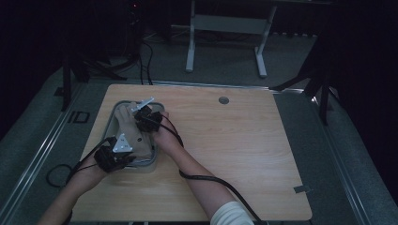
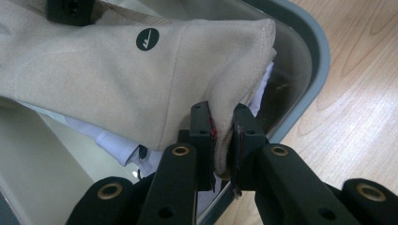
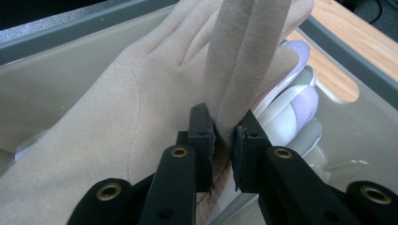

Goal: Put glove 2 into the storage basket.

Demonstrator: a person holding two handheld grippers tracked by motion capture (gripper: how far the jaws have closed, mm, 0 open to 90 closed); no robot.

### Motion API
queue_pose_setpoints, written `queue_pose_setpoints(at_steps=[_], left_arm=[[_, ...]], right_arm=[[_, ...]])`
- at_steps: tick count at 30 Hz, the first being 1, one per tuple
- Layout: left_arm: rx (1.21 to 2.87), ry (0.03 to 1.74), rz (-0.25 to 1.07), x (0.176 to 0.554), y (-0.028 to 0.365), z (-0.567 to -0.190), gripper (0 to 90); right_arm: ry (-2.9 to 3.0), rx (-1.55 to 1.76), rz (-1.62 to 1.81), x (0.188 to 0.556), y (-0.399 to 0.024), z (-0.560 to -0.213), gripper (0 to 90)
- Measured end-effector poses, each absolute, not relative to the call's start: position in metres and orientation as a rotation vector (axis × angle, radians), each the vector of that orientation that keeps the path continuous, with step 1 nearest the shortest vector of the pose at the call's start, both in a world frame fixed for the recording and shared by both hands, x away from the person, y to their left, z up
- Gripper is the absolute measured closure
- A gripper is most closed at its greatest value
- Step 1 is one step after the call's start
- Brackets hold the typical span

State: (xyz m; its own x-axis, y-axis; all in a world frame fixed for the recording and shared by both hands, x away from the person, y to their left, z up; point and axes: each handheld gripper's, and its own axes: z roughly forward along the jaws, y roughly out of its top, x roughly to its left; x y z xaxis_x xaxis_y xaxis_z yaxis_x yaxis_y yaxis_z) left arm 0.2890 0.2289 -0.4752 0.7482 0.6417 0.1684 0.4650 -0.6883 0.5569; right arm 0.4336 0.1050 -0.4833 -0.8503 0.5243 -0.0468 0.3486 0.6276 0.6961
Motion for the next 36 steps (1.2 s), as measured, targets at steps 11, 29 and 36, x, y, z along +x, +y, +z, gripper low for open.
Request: queue_pose_setpoints(at_steps=[11,29,36], left_arm=[[2.434,0.856,0.431,0.292,0.233,-0.472,75.5],[2.141,0.849,0.387,0.282,0.223,-0.444,13.9],[2.095,0.804,0.421,0.277,0.202,-0.443,14.0]], right_arm=[[2.606,0.737,1.067,0.437,0.095,-0.476,52.8],[2.626,0.707,1.207,0.422,0.056,-0.456,13.2],[2.597,0.717,1.244,0.412,0.028,-0.453,13.7]])
